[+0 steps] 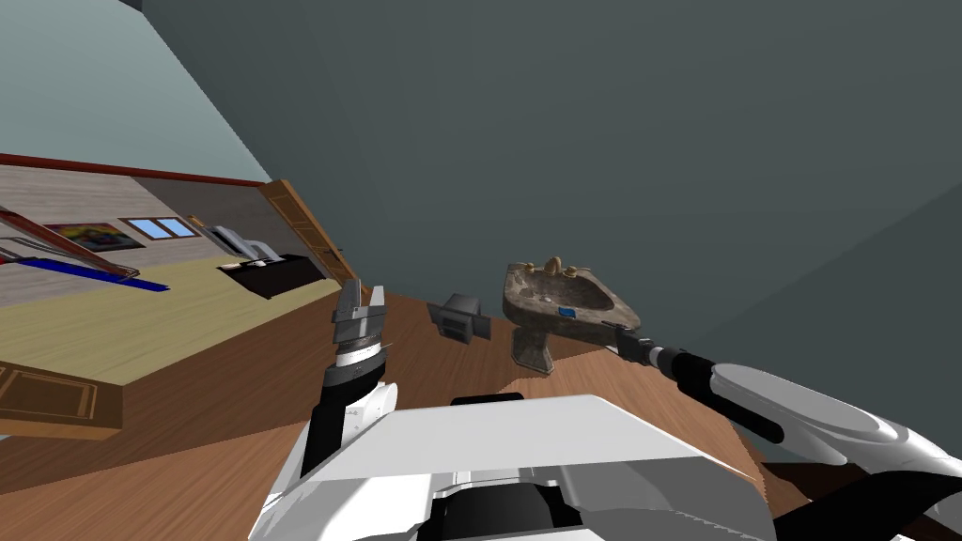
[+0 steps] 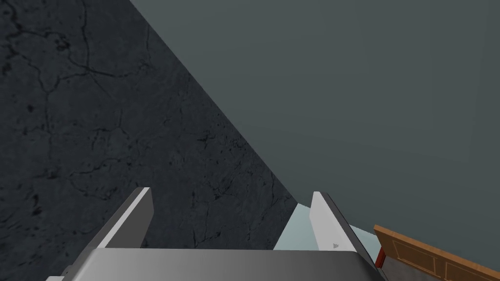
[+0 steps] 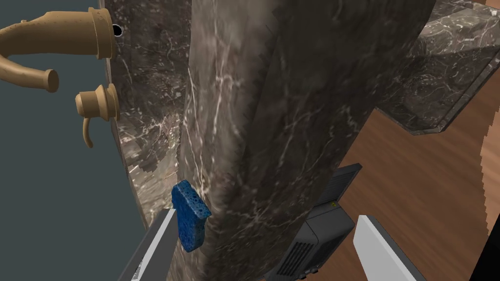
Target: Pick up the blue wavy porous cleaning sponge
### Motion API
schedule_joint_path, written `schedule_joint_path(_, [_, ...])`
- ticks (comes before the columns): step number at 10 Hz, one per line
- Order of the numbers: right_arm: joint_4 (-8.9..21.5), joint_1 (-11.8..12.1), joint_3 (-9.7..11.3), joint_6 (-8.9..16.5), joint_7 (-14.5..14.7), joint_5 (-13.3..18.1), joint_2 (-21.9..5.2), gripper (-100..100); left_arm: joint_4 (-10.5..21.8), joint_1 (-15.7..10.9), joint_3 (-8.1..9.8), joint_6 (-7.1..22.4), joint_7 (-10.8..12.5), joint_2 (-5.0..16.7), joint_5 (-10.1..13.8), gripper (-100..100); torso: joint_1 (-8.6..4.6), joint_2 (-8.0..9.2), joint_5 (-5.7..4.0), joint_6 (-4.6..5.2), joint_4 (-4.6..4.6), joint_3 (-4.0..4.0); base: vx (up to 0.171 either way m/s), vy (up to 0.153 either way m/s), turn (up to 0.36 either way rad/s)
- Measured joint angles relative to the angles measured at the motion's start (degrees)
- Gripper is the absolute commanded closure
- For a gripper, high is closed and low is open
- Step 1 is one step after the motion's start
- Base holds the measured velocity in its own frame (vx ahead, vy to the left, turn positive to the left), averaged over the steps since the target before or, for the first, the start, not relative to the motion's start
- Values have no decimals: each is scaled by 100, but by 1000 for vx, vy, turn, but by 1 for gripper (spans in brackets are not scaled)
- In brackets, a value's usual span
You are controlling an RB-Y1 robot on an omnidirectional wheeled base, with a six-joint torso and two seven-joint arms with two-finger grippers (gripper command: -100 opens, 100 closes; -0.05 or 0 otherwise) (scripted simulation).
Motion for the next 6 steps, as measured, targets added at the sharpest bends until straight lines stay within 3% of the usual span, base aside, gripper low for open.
schedule_joint_path(6, [279, 291, -49, -451, -325, -258, -884, -100, 0, 0, 0, 0, 0, 0, 0, 0, 5, -4, 0, 0, -1, -2, -1, -5, -12])
